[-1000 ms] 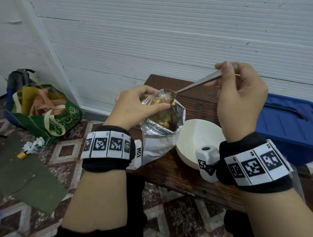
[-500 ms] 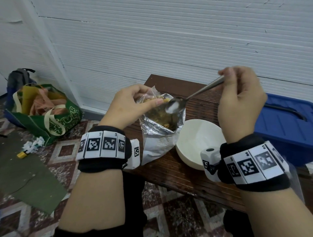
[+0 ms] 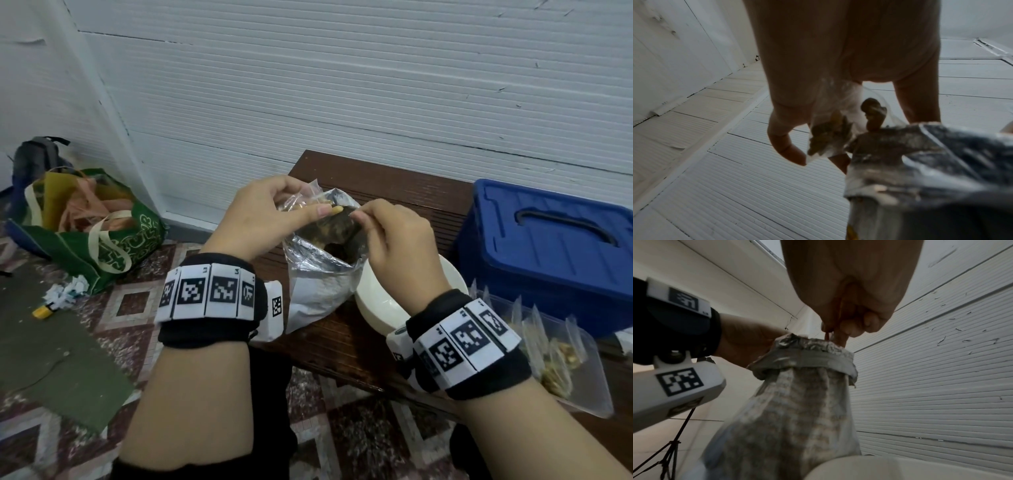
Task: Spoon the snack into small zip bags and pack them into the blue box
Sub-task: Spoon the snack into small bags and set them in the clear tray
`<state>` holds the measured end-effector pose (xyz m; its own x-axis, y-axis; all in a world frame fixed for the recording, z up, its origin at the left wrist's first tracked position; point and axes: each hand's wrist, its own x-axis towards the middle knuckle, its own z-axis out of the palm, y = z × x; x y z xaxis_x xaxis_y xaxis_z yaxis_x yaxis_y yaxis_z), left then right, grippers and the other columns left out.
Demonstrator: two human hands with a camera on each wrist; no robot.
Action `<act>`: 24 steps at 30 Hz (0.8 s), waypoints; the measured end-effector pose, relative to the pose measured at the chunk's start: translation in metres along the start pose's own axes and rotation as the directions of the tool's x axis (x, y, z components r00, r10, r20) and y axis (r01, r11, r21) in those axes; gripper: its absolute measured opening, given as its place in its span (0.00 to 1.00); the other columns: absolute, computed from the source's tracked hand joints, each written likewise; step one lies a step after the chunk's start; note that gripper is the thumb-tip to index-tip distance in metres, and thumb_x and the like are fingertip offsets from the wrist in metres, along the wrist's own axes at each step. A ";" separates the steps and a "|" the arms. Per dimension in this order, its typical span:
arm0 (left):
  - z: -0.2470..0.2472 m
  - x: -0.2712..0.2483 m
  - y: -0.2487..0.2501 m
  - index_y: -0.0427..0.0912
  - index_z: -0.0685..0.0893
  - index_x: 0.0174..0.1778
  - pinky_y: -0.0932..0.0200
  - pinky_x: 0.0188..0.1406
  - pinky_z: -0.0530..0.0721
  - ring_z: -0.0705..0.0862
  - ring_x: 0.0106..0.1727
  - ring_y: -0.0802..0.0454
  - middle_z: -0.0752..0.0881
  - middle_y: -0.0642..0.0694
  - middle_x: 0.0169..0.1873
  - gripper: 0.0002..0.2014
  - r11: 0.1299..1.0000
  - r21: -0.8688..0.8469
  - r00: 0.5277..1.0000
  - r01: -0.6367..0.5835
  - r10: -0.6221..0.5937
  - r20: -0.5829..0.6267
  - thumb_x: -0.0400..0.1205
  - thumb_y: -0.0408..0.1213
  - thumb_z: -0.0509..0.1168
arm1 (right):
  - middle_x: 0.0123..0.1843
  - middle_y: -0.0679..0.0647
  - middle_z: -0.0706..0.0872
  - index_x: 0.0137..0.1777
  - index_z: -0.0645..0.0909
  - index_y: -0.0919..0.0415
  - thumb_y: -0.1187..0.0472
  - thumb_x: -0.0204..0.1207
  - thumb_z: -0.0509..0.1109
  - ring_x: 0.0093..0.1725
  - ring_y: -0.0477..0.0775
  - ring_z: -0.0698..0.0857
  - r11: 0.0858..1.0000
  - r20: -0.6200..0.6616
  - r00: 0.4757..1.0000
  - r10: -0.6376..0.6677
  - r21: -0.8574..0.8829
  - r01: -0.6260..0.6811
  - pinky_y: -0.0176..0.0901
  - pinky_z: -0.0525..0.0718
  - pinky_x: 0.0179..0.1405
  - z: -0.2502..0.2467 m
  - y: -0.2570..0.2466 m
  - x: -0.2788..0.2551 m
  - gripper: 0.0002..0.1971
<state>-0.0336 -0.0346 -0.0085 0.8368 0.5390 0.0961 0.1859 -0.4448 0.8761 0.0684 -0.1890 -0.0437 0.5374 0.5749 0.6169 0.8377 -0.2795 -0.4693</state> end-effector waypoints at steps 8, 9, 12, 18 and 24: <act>0.000 -0.001 0.001 0.56 0.86 0.46 0.48 0.65 0.82 0.85 0.56 0.55 0.88 0.57 0.48 0.22 1.000 0.009 1.000 0.000 0.000 -0.004 0.60 0.63 0.74 | 0.30 0.53 0.87 0.42 0.82 0.62 0.61 0.83 0.63 0.33 0.52 0.86 0.961 0.015 0.977 0.212 0.177 -0.212 0.42 0.81 0.39 -0.004 -0.007 0.001 0.10; -0.001 -0.001 0.001 0.56 0.86 0.45 0.49 0.65 0.81 0.85 0.57 0.54 0.88 0.57 0.49 0.22 1.000 0.009 1.000 0.001 -0.001 -0.003 0.61 0.63 0.74 | 0.29 0.52 0.87 0.42 0.82 0.61 0.62 0.83 0.63 0.33 0.50 0.86 0.950 0.009 0.969 0.246 0.195 -0.243 0.34 0.80 0.38 -0.005 -0.007 0.001 0.10; -0.001 -0.001 0.001 0.57 0.85 0.45 0.50 0.67 0.79 0.83 0.60 0.55 0.88 0.56 0.53 0.21 1.000 0.008 1.000 0.005 -0.005 -0.005 0.61 0.63 0.73 | 0.28 0.48 0.86 0.42 0.81 0.59 0.62 0.84 0.62 0.33 0.44 0.85 0.909 -0.034 0.932 0.360 0.237 -0.342 0.20 0.74 0.36 -0.011 -0.005 0.005 0.10; -0.004 -0.002 0.001 0.57 0.87 0.47 0.47 0.65 0.82 0.84 0.58 0.57 0.88 0.58 0.50 0.22 1.000 0.007 0.999 0.002 -0.002 -0.032 0.61 0.63 0.73 | 0.27 0.46 0.86 0.43 0.82 0.57 0.59 0.84 0.60 0.31 0.38 0.85 0.817 -0.144 0.827 0.543 0.317 -0.481 0.33 0.83 0.43 -0.025 0.003 0.010 0.11; -0.014 -0.003 0.000 0.52 0.87 0.49 0.63 0.52 0.79 0.83 0.52 0.65 0.87 0.60 0.47 0.16 0.998 0.058 0.999 -0.005 0.007 -0.034 0.69 0.54 0.75 | 0.26 0.46 0.84 0.45 0.83 0.60 0.59 0.84 0.60 0.28 0.29 0.79 0.777 -0.221 0.759 0.612 0.348 -0.525 0.20 0.72 0.34 -0.042 0.009 0.019 0.12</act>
<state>-0.0427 -0.0264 -0.0020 0.8201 0.5599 0.1178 0.2117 -0.4882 0.8466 0.0900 -0.2132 -0.0100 0.9423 0.0957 0.3208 0.3347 -0.2508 -0.9083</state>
